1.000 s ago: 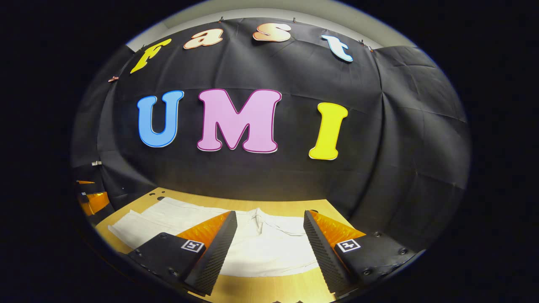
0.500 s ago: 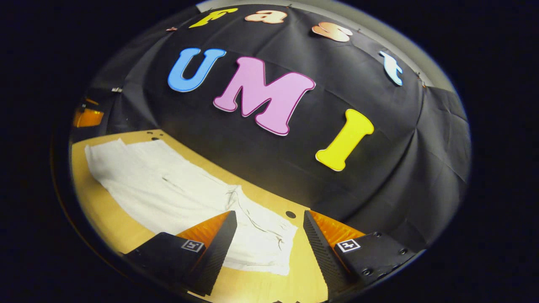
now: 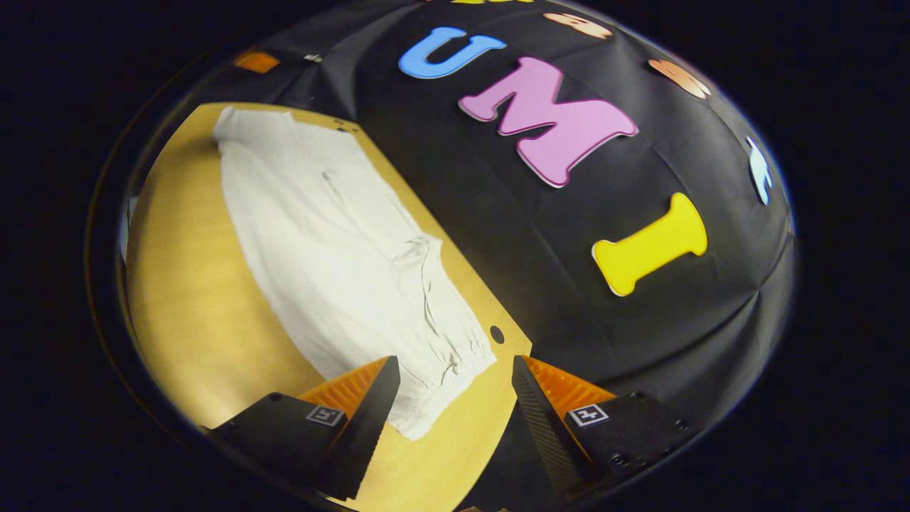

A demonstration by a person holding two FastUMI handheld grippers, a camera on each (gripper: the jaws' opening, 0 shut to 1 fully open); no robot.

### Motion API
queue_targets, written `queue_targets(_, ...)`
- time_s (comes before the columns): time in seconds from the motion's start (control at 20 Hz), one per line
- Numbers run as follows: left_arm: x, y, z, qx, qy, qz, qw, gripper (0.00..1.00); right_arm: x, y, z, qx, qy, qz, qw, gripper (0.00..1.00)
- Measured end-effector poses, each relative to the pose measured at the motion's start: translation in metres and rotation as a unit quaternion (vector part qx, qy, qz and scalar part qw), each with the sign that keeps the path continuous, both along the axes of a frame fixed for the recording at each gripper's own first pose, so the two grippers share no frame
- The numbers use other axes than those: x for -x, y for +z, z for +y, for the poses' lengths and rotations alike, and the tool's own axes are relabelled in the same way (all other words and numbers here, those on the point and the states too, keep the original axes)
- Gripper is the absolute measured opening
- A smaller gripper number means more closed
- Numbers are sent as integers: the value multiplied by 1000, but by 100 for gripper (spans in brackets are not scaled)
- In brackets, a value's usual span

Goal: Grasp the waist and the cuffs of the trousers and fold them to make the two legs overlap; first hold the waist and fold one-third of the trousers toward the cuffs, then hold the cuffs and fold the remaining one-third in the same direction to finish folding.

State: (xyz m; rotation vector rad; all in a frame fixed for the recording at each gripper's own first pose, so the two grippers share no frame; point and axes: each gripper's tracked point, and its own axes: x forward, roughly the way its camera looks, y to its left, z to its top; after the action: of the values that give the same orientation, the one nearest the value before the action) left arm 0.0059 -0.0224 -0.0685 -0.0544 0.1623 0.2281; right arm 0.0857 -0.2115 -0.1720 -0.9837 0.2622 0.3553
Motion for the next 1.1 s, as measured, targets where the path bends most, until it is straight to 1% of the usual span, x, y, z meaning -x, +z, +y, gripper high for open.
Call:
queue_targets(0.05,1,-3,2,9,8,2,1000,96,-1,-13,-6,18,12,15,1000,98)
queue_targets(0.25,4,-14,15,27,43,17,999,96,-9,-50,-32,70,27,44,996,98)
queue_targets(0.45,12,-25,19,38,62,30,997,96,-14,-83,-52,128,58,64,988,98)
queue_targets(0.55,16,-29,19,45,68,36,996,96,-14,-98,-63,148,63,77,984,98)
queue_targets(0.65,18,-33,22,43,76,44,995,96,-19,-109,-73,161,61,84,982,98)
queue_targets(0.8,20,-31,26,33,82,51,995,96,-31,-116,-79,167,58,80,981,98)
queue_targets(1.0,18,-23,25,20,84,48,995,96,-44,-119,-75,172,61,67,981,96)
queue_targets(1.1,17,-24,22,20,82,52,995,96,-51,-123,-73,187,62,67,978,93)
